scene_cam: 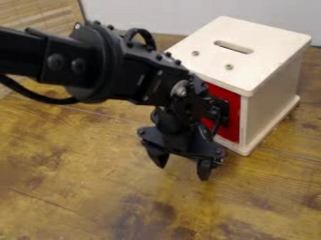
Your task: Close the drawer
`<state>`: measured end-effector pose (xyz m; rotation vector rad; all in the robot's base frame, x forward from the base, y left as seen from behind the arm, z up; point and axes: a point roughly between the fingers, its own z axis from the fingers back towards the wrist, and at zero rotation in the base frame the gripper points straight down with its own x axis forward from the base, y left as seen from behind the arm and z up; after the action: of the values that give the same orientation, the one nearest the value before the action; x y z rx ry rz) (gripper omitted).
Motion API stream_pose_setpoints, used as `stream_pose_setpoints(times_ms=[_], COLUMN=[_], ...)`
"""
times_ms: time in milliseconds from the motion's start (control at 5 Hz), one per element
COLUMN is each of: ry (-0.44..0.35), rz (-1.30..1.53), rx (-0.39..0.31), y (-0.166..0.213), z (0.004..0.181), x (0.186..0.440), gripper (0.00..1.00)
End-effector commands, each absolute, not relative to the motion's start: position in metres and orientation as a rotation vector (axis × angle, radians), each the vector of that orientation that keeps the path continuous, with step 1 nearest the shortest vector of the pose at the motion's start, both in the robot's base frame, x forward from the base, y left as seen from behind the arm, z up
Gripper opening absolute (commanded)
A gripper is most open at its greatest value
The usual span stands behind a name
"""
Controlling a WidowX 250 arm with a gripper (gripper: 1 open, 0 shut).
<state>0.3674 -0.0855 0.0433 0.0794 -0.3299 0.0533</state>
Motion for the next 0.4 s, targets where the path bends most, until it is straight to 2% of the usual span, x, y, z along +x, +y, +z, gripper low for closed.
stream_pose_setpoints(times_ms=[0, 200], ry=[-0.419, -0.420], rz=[0.031, 0.030], rx=[0.061, 0.066], y=[-0.0952, -0.0953], z=[0.0758, 0.0748], x=[0.3771, 0.3788], gripper=[1.00, 1.00])
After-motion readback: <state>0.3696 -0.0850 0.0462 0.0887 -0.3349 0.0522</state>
